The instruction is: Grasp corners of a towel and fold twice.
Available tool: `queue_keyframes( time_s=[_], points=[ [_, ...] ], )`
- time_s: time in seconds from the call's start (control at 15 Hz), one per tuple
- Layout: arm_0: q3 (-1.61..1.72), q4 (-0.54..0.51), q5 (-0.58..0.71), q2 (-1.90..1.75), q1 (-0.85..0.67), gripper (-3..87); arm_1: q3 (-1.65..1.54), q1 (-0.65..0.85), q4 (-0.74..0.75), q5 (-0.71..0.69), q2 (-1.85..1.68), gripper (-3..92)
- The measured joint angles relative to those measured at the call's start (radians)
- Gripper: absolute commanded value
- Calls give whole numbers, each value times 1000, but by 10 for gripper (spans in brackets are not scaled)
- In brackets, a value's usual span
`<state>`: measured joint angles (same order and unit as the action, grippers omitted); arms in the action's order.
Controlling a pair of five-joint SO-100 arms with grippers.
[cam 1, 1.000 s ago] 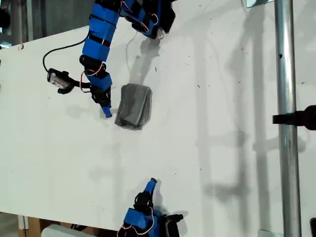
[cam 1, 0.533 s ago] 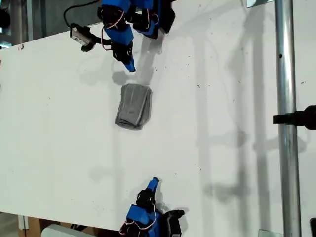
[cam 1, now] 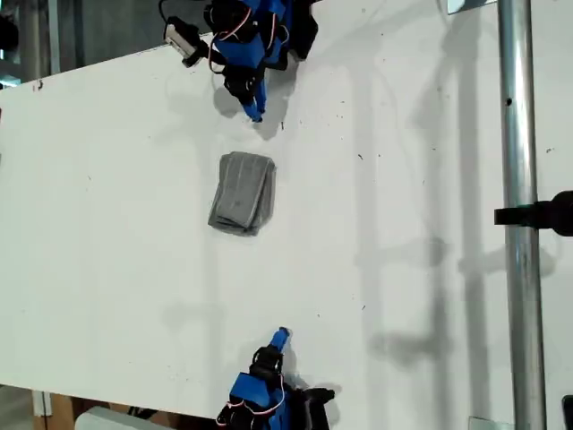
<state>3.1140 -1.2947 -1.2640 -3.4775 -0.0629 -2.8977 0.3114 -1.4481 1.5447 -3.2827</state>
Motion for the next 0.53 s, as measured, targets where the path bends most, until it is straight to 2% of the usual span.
queue_keyframes(
  time_s=[0.07,0.13,0.53],
  points=[
    [0,0,178,0,3,-26,0,-9,-6,-32,0,101],
    [0,0,258,0,9,-26,0,-11,-6,-40,0,101],
    [0,0,302,0,8,-26,0,-11,-6,-44,0,101]
  ],
)
